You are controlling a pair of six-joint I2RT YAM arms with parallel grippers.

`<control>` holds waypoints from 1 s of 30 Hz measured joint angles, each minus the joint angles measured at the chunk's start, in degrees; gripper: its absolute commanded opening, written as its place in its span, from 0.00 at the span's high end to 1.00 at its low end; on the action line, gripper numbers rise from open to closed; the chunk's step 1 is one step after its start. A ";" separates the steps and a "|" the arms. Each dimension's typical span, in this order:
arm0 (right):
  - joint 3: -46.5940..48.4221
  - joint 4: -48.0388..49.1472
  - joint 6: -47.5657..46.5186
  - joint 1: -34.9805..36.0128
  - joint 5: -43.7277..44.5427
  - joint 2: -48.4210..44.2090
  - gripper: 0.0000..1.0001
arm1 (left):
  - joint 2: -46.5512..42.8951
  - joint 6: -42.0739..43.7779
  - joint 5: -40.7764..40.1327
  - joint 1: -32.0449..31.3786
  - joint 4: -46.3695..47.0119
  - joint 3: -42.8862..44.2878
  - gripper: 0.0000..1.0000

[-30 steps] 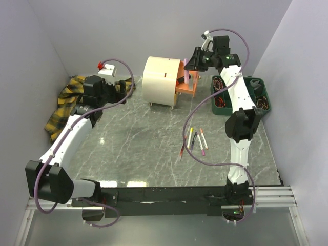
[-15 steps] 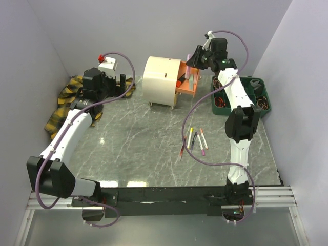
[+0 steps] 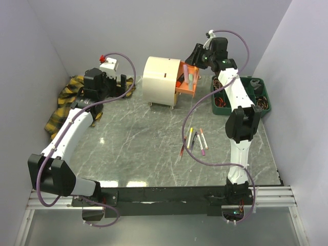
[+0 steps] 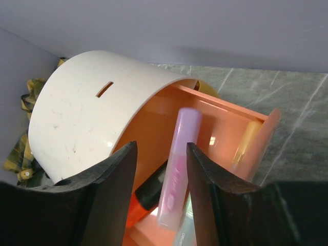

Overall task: Sort the stationery into containers
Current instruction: Place the pen in the drawer, then pick up the pen from the center of the board.

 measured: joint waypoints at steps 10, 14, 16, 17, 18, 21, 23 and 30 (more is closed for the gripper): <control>-4.22 -1.14 0.28 -0.04 0.15 -4.09 0.46 | 0.00 -0.04 0.04 0.00 0.07 0.00 0.01; -11.58 -2.82 -2.19 -0.37 -0.96 -11.26 0.47 | -0.48 -0.07 -0.11 0.00 0.13 -0.15 0.01; -17.59 -4.26 -5.77 -0.55 -1.97 -17.53 0.48 | -1.55 -0.20 -0.52 0.00 0.42 -1.18 0.01; -20.90 -4.98 -7.63 -0.57 -2.45 -21.11 0.48 | -2.27 -0.26 -0.70 0.00 0.46 -1.92 0.01; -24.83 -5.44 -9.57 -0.66 -2.86 -25.31 0.48 | -3.19 -0.31 -0.83 0.02 0.50 -2.86 0.00; -35.63 -8.28 -13.38 -0.81 -2.78 -37.16 0.51 | -5.81 -1.38 -1.09 0.04 0.61 -5.66 0.00; -42.03 -10.23 -13.44 -0.83 -1.90 -42.82 0.58 | -7.10 -2.23 -1.14 0.04 0.87 -7.17 0.00; -59.23 -14.49 -10.54 -0.68 7.37 -41.94 0.67 | -8.79 -4.20 -0.92 0.09 1.07 -9.49 0.01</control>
